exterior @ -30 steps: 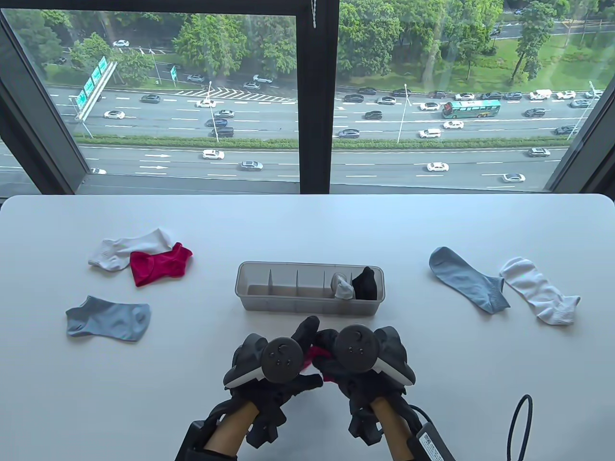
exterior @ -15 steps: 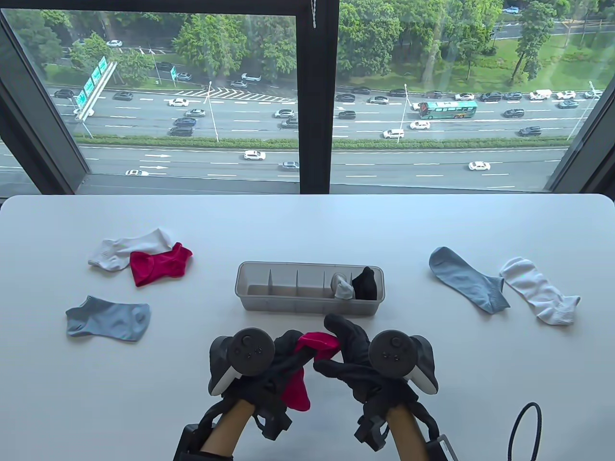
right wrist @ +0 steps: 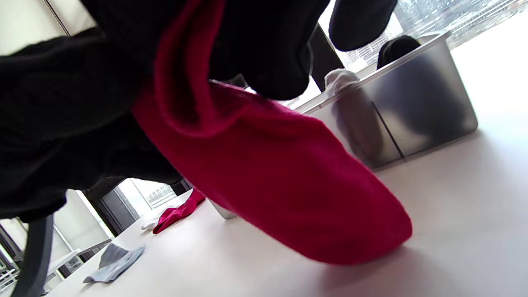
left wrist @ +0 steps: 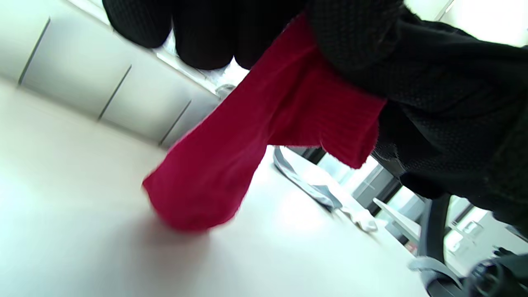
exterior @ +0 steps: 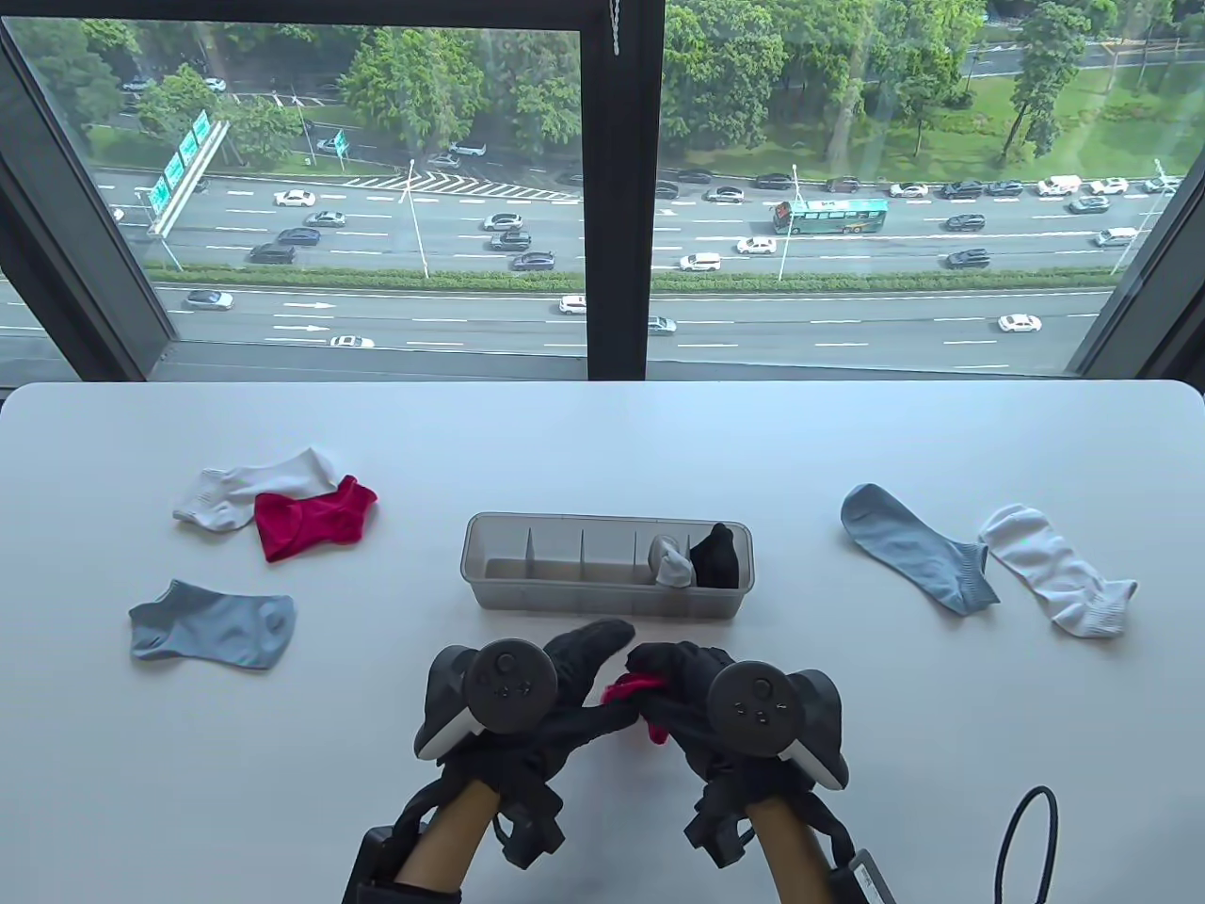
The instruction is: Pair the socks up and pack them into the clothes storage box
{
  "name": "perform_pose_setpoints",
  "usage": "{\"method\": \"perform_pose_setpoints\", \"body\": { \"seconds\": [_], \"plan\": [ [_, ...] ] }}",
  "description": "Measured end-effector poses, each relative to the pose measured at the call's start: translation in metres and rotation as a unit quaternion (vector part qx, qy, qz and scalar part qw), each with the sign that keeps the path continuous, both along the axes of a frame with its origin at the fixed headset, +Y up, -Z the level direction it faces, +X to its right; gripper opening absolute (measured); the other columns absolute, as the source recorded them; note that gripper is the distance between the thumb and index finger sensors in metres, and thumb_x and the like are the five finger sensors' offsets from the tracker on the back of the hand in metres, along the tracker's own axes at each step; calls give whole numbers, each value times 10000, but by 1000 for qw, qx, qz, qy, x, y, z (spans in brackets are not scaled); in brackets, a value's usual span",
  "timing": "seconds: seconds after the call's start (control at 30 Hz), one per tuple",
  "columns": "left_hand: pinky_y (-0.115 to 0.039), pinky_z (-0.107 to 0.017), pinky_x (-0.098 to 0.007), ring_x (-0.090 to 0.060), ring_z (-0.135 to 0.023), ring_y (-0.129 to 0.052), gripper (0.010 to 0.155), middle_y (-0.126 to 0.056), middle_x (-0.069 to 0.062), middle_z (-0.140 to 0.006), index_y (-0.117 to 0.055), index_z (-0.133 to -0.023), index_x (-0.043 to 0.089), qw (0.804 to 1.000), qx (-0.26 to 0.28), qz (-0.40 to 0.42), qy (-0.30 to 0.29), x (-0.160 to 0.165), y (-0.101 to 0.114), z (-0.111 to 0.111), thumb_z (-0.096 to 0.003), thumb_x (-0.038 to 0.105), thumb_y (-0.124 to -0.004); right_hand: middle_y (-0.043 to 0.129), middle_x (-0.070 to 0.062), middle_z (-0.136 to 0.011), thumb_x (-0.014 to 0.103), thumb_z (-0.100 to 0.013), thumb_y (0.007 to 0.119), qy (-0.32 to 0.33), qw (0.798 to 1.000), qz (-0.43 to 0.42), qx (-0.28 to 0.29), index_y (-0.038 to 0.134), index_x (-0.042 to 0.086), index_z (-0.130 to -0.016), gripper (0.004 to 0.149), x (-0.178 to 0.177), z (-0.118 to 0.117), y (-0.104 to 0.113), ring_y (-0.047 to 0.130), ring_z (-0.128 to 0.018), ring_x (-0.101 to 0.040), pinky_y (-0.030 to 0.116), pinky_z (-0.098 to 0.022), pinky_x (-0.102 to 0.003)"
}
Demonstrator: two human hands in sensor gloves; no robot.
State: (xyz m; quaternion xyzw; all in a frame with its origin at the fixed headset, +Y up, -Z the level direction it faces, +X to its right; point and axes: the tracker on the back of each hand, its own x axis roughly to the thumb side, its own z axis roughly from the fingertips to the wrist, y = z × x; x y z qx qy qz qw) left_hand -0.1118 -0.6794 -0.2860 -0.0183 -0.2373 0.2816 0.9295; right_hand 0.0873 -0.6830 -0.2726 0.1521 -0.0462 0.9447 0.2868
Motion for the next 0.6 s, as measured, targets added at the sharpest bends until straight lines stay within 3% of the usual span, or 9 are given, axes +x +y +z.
{"method": "perform_pose_setpoints", "body": {
  "seconds": [0.03,0.1,0.2,0.23,0.27,0.33,0.43,0.5,0.6],
  "plan": [
    [-851,-529,-504,-287,-626,-1051,417,-1028,-51,-700,-792,-918,106,999,26,-8,17,-1,2,4,-552,300,-747,867,-20,-740,402,-553,778,2,1000,11,0,691,195,-958,463,0,-1,0,890,-718,-221,581,-718,-626],
    [-859,-508,-501,-279,-584,-1059,382,-1034,-49,-661,-817,-895,129,998,46,-24,31,-4,4,4,-566,293,-713,847,-45,-780,390,-542,795,-7,1000,26,-14,652,146,-1028,562,4,-2,-2,869,-747,-249,561,-707,-655],
    [-797,-595,-562,-374,-785,-972,389,-960,-46,-853,-742,-936,156,1000,10,12,16,-6,0,2,-591,303,-637,797,-77,-881,391,-582,739,-11,1000,-4,-19,722,221,-971,425,8,-3,-7,816,-841,-315,526,-706,-681],
    [-788,-605,-571,-405,-836,-929,393,-898,-93,-939,-699,-952,144,1000,-8,26,2,-6,-1,0,-598,289,-612,737,-171,-1002,388,-601,711,-1,999,-34,-29,683,214,-987,424,9,-3,-8,770,-921,-401,499,-706,-698],
    [-806,-599,-553,-392,-813,-950,395,-904,-103,-923,-687,-954,135,999,-17,47,8,-8,-1,-1,-595,275,-603,670,-219,-1097,368,-621,676,5,997,-67,-47,614,194,-1015,435,9,-4,-9,721,-972,-477,485,-715,-695],
    [-839,-570,-522,-360,-751,-995,404,-933,-123,-872,-673,-970,130,996,-27,82,9,-12,-2,-3,-588,236,-598,811,-146,-976,327,-629,655,-1,992,-114,-48,551,137,-1029,455,12,-4,-8,878,-873,-346,535,-734,-641],
    [-862,-531,-498,-313,-659,-1029,410,-965,-105,-793,-667,-978,128,992,-52,118,10,-18,-3,-5,-586,224,-592,833,-46,-846,323,-647,598,-16,992,-121,-15,465,137,-1071,481,16,0,-6,920,-731,-206,567,-741,-600],
    [-901,-418,-449,-253,-501,-1065,410,-1012,-73,-683,-694,-962,107,987,-77,142,-7,-17,-4,-6,-587,240,-596,832,-9,-764,337,-658,526,-20,993,-112,11,424,126,-1082,485,16,3,-1,903,-635,-154,601,-740,-556],
    [-939,-258,-389,-193,-298,-1109,412,-1065,-37,-553,-754,-925,84,974,-157,159,-35,-17,-6,-8,-590,273,-606,882,35,-603,353,-645,536,-31,995,-84,37,522,130,-1051,463,18,5,6,923,-461,-102,703,-685,-479]
  ]
}}
